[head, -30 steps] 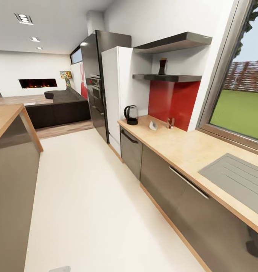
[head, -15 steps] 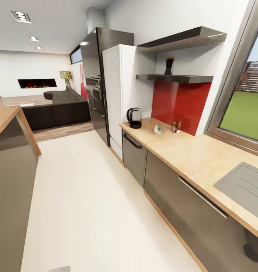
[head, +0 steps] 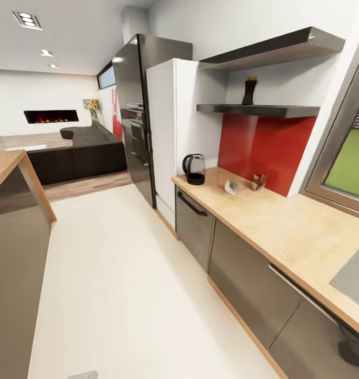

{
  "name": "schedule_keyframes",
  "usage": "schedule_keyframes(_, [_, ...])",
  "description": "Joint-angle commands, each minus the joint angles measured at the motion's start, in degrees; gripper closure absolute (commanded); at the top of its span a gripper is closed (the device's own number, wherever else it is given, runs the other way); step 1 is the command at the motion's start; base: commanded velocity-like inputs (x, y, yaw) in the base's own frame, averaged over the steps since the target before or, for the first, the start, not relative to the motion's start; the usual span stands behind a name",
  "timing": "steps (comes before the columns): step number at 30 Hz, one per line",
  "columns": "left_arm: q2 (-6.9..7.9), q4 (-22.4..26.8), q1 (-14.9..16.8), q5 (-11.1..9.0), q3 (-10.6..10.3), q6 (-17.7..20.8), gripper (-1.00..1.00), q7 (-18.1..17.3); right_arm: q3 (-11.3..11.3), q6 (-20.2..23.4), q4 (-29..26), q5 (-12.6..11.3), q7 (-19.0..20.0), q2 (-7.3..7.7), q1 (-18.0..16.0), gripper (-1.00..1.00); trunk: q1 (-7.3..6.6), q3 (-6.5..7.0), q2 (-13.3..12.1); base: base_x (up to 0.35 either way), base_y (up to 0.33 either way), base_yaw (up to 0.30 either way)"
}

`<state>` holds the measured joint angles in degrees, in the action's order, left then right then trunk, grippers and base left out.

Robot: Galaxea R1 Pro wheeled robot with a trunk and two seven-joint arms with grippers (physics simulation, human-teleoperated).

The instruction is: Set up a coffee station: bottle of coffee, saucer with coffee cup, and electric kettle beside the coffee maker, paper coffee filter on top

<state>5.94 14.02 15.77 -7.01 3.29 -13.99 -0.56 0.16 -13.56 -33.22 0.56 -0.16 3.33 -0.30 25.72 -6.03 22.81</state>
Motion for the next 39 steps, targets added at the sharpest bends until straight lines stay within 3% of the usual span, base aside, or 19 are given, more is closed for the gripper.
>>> schedule_keyframes(1, [-0.02,0.0,0.0,-0.5,0.0,-0.2,-1.0,-0.1,0.0,-0.1,0.0,0.1,0.0,0.01,0.0,-1.0,0.06,-0.11,0.1,0.318,0.186,0.0])
schedule_keyframes(17, [-0.04,0.0,0.0,-0.5,0.0,-0.2,-1.0,-0.1,-0.1,-0.1,0.0,-0.1,0.0,0.01,0.0,-1.0,0.06,-0.11,0.1,0.302,0.21,-0.015])
schedule_keyframes(39, [0.02,0.0,0.0,-0.5,0.0,-0.2,-1.0,-0.1,-0.1,-0.1,0.0,-0.1,0.0,0.01,0.0,-1.0,0.06,-0.11,0.1,0.298,0.207,-0.254])
